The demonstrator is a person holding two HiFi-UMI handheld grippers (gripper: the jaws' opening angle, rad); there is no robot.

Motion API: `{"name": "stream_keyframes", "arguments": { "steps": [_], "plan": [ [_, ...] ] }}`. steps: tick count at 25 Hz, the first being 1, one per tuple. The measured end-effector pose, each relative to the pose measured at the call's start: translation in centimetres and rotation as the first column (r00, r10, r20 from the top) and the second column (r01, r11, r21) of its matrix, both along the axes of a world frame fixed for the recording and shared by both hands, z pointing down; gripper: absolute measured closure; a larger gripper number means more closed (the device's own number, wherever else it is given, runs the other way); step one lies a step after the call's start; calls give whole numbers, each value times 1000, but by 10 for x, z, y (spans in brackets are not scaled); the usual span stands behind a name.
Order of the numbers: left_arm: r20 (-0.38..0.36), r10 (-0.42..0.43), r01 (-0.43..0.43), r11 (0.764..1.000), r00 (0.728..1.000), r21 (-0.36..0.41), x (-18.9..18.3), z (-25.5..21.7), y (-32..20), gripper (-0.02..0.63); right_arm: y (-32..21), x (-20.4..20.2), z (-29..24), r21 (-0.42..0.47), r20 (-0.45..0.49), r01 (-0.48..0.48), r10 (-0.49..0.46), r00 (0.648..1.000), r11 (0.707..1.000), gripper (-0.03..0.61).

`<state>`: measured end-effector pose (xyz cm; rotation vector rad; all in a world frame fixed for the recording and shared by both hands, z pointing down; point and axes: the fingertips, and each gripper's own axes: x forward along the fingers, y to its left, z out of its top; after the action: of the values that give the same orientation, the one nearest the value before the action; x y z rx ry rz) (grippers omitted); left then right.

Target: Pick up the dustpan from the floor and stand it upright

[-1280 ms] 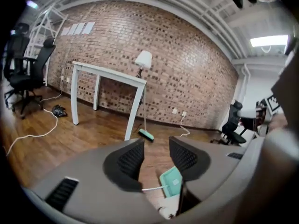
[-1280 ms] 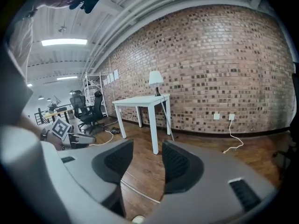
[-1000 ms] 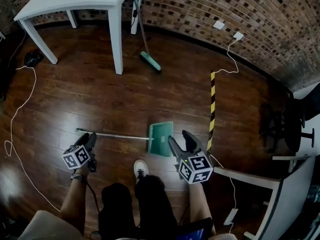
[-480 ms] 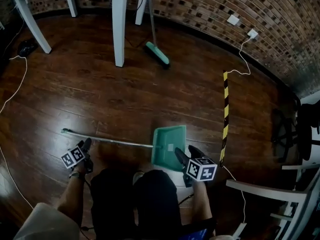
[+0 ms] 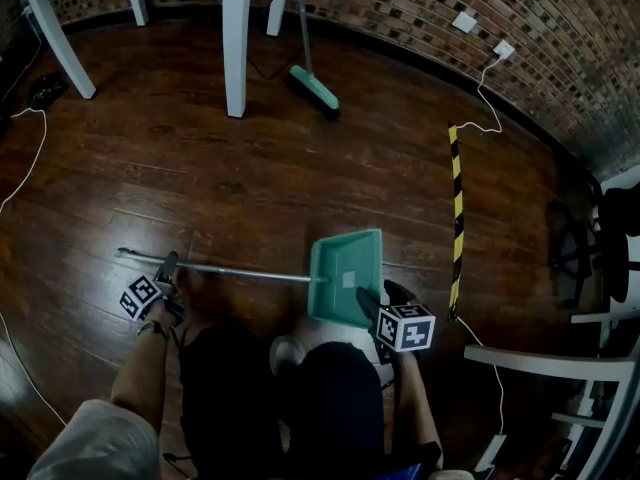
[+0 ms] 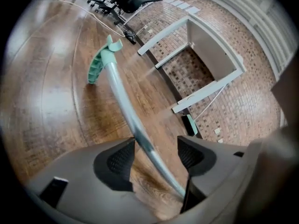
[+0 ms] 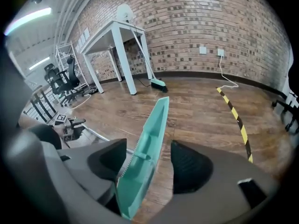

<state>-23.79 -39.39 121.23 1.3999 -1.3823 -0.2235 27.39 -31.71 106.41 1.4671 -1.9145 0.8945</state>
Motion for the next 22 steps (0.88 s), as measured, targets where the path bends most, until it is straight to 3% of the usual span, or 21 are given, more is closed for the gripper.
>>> {"name": "stream_keyframes", "arguments": {
  "steps": [2,3,5,8,12,17,19,22],
  "plan": [
    [1,-31,31,999,1000,11,-1,1,-5,314,1,-1,5,6,-23,13,-13,1000,1000,331],
    [14,-48,48,999,999,0,-2,4,-4,340,2,0,6,13,-37,8,-7,999,1000,389],
    [35,-72,73,997,997,-26,-4,10,0,466,5,6,9,26,-58,-21,22,998,999,468],
    [40,-63,65,997,997,-33,-6,12,3,472,8,14,10,32,-63,-70,72,995,997,522],
    [43,-39,40,999,998,-5,-5,5,-4,476,5,17,11,36,-76,-67,70,995,997,526],
    [95,-30,15,989,995,148,-10,-54,-26,488,4,20,17,53,-54,-105,108,993,993,522],
    [139,-11,-23,970,990,242,-10,-94,-43,492,-1,23,22,64,-45,-126,129,991,990,514],
    [224,19,-104,921,974,375,1,-162,-67,495,-9,27,37,72,-92,-138,144,985,988,492]
  ]
}}
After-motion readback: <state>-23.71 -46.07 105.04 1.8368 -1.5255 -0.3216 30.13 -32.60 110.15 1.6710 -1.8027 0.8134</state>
